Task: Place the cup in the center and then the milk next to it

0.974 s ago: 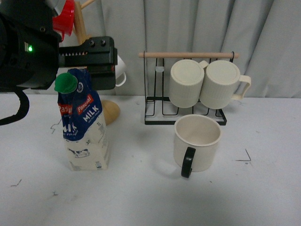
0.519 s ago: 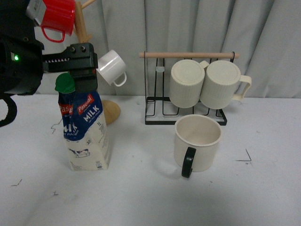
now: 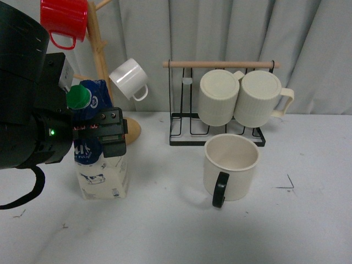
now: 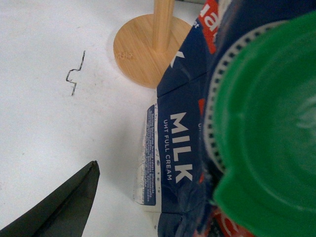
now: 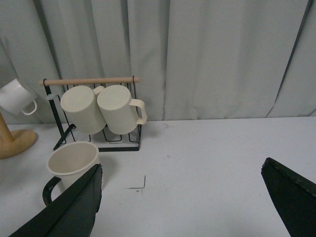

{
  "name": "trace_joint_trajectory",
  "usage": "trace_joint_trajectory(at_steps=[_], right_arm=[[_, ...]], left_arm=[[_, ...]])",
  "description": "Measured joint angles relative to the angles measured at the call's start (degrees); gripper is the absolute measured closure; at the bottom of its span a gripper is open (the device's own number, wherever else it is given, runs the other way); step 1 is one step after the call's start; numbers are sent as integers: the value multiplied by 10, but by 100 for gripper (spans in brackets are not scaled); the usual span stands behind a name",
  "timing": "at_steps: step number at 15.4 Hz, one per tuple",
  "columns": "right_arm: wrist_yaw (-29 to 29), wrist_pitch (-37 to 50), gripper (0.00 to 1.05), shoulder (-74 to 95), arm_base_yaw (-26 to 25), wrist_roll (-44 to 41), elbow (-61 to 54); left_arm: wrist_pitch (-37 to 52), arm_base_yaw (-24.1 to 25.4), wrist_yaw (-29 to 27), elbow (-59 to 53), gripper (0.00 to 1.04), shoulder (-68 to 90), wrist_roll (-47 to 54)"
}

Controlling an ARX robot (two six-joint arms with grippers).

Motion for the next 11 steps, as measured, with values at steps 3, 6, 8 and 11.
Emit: trace_joint_trajectory(at_steps=[3,6,8,11], right_arm=[[0,0,6,0,0,0,0],[0,0,6,0,0,0,0],[0,0,6,0,0,0,0],[0,0,6,0,0,0,0]], left_arm=[[13,7,-14,0,30,3,-7],[31,7,-15,0,62,1,-16],[33,5,-15,0,82,-5,-18],[18,-11,-20,0,103,-14,-19]])
